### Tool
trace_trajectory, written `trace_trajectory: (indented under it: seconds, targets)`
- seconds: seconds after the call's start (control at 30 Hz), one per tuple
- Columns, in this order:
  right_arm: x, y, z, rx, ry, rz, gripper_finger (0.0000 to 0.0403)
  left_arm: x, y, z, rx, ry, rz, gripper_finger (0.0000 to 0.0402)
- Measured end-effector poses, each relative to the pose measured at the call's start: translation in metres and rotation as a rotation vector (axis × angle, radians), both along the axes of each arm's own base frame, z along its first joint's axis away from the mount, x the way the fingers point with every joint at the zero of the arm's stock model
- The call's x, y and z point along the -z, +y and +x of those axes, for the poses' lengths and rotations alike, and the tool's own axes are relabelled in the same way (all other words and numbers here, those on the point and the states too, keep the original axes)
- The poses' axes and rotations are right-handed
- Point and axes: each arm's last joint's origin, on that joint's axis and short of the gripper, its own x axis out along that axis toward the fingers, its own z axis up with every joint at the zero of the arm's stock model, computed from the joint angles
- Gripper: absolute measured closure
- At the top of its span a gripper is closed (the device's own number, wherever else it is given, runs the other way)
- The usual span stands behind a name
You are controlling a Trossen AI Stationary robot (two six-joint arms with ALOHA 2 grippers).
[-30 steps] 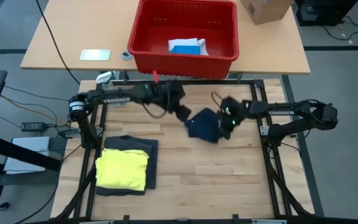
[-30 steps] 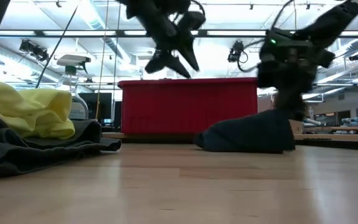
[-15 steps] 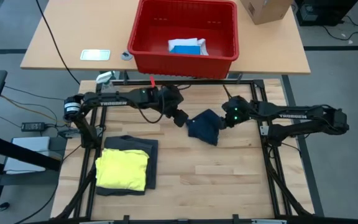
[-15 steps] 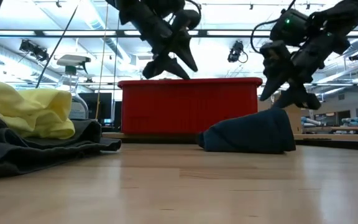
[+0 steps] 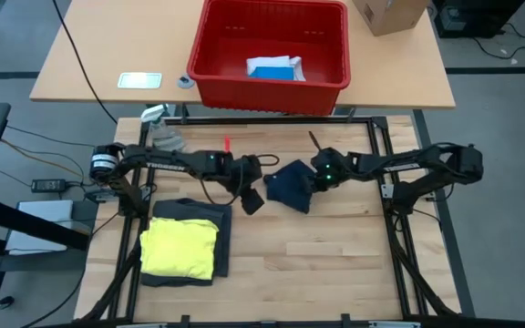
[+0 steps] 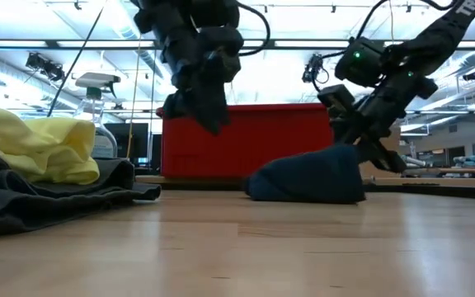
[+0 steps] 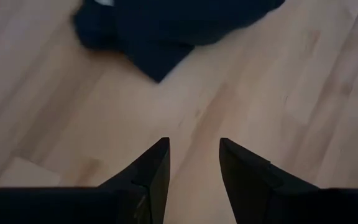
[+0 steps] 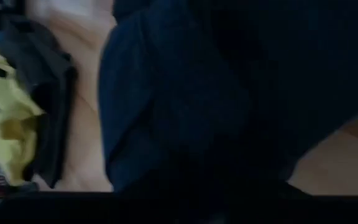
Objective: Fold Laundry from Bin
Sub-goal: Fold the dark blue short
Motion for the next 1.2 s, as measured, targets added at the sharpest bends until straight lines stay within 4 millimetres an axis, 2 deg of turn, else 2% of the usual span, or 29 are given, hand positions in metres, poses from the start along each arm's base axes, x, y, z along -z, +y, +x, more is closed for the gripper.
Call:
trace_trajectory:
  seconds: [0.13,0.37,0.47,0.6,0.7,0.8,0.9,1.0,1.1,1.2]
  targets:
    - [-0.012,0.006,0.013,-0.034,-0.099,-0.073,0.0386,-0.002,-0.003,-0.007,0.044,-0.003,-0.003,0.0258]
    - [-0.074,0.039,0.038,-0.132,-0.289,-0.438,0.0397,-0.031,0.008,-0.021,0.133,-0.113,0.094,0.0258]
    - [-0.086,0.056,0.048,-0.223,-0.327,-0.514,0.0398,-0.039,0.012,-0.022,0.155,-0.164,0.137,0.0258]
    - [-0.077,0.081,0.059,-0.389,-0.303,-0.588,0.0399,-0.038,0.013,-0.018,0.167,-0.180,0.167,0.0258]
    - [-0.065,0.102,0.062,-0.516,-0.254,-0.558,0.0400,-0.029,0.012,-0.019,0.186,-0.122,0.174,0.0258]
    - [-0.039,0.125,0.052,-0.675,-0.074,-0.489,0.0400,-0.014,0.006,-0.024,0.194,-0.073,0.157,0.0257]
    - [-0.019,0.144,0.033,-0.792,0.146,-0.453,0.0394,0.006,-0.006,-0.030,0.205,-0.020,0.125,0.0257]
    - [-0.015,0.156,0.016,-0.779,0.287,-0.408,0.0370,0.027,-0.020,-0.037,0.209,0.010,0.096,0.0257]
    - [-0.024,0.168,0.003,-0.705,0.312,-0.372,0.0337,0.040,-0.033,-0.042,0.217,0.024,0.072,0.0257]
    - [-0.032,0.179,-0.009,-0.626,0.309,-0.349,0.0304,0.043,-0.043,-0.041,0.240,-0.026,0.071,0.0257]
